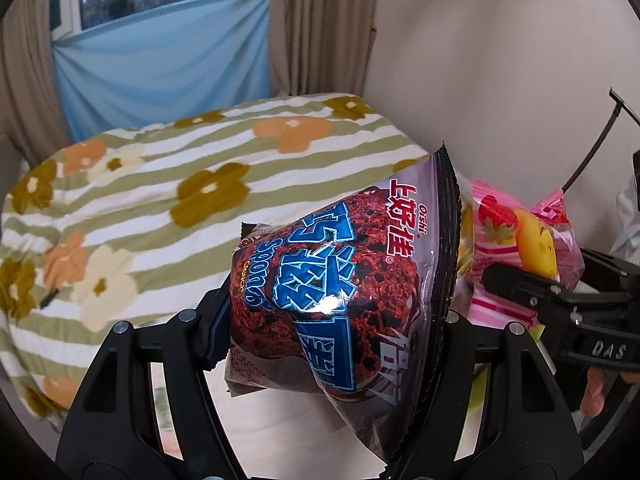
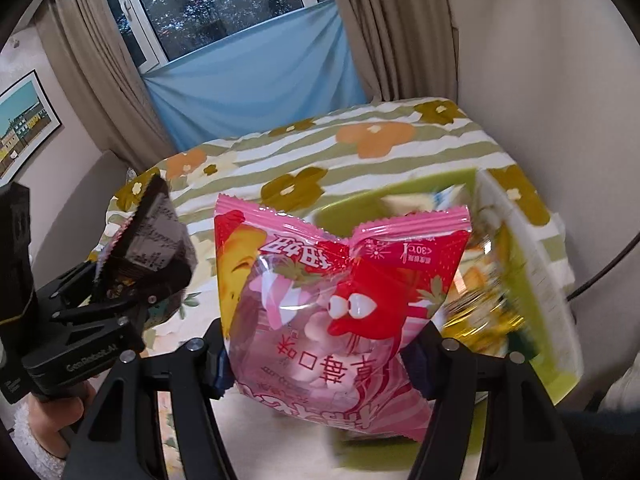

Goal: Organize snacks
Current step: 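Drop both bags into the yellow box by opening both tools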

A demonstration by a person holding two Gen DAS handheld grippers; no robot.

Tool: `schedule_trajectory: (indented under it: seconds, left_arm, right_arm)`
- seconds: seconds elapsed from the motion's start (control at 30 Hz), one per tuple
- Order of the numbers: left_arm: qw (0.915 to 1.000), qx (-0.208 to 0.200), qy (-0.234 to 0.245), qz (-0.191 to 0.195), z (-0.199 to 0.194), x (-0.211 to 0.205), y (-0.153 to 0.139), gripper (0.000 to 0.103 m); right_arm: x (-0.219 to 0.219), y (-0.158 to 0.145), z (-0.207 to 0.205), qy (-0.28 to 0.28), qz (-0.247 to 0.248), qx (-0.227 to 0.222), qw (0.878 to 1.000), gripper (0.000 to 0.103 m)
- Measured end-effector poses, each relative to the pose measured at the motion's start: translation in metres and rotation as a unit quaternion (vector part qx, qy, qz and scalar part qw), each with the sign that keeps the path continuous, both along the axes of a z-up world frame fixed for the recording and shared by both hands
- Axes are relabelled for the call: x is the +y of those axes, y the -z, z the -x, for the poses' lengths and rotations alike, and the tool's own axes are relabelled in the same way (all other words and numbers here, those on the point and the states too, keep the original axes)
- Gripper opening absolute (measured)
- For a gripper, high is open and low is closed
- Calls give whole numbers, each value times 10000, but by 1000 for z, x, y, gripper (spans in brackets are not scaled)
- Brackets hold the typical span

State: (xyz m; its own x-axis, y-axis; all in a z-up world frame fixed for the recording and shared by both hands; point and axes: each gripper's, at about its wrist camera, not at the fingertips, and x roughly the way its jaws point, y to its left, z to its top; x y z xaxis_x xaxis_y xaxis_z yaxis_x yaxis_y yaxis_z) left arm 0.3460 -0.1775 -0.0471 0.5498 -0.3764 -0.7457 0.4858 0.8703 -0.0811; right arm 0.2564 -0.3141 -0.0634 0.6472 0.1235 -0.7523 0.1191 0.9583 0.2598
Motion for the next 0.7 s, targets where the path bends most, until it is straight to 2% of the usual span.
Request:
schedule_trajectory:
  seconds: [0.2, 0.27, 0.3, 0.33, 0.37, 0.53, 0.7]
  left_arm:
    - [9997, 168, -171, 48, -22, -73, 14, 67]
    - [9993, 231, -286, 37, -31, -93, 19, 73]
    - [9992, 264, -305, 45, -33, -99, 22, 81]
    - [9990, 305, -328, 34, -36, -107, 24, 95]
    - [9988, 323, -357, 18, -36, -111, 26, 101]
    - [9979, 350, -539, 50, -30, -116, 31, 102]
    - [9955, 502, -776, 222, -9, -91, 39, 102]
  right_arm:
    - [-70, 5, -6, -90, 36, 0, 10000, 62]
    - [-88, 8, -12, -112, 31, 37, 9999, 62]
    - [-96, 9, -13, -130, 25, 58, 9999, 62]
    - [-106, 12, -16, -152, 11, 85, 9998, 62]
    - [-111, 13, -17, -166, -2, 101, 9998, 62]
    - [-132, 23, -25, -309, -111, 190, 9993, 62]
    - [-142, 33, -26, -441, -236, 275, 9984, 62]
